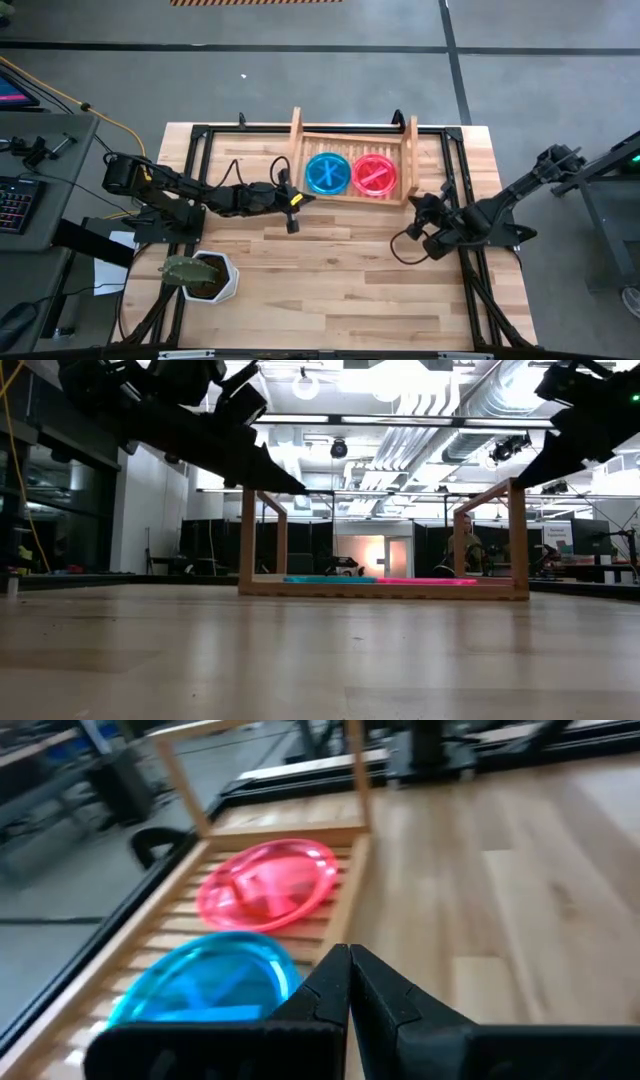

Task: Place and stack plates onto a shelf
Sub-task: Adjust the shelf, then return to Home Position

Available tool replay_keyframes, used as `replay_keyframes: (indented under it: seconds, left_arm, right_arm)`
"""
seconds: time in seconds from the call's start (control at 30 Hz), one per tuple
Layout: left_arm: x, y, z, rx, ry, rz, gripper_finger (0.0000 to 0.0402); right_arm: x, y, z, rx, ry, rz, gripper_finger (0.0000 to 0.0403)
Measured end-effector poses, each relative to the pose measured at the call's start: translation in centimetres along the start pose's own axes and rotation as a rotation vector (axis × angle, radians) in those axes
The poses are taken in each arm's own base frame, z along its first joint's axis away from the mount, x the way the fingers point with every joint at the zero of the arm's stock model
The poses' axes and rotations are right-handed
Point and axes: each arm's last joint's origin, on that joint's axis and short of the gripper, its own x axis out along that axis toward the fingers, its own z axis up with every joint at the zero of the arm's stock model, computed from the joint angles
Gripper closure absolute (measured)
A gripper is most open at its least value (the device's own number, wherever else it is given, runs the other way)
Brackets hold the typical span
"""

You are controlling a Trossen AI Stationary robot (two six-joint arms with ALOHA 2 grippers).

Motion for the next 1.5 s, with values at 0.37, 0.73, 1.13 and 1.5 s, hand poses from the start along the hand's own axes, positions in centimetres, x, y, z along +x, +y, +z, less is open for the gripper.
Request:
replay_keyframes:
  seconds: [0.37, 0.73, 1.13, 1.5]
  left_arm:
    - [0.0, -0.4, 0.3, 0.041, -0.049, -0.129, 0.0401]
    - [-1.2, -0.7, 2.0, 0.107, -0.155, -0.196, 0.0401]
    - [-5.7, 3.9, 1.3, 0.050, -0.286, -0.224, 0.0401]
    - [-10.6, 1.3, -4.4, -0.142, -0.324, -0.180, 0.0401]
  right_arm:
    - [0.8, -1.0, 0.3, -0.042, -0.035, -0.126, 0.0403]
    - [0.9, -1.0, 0.4, -0.038, -0.034, -0.133, 0.0403]
    - [0.9, -0.3, 0.9, -0.050, -0.055, -0.089, 0.0403]
    - [0.9, -0.2, 1.0, -0.061, -0.067, -0.089, 0.0403]
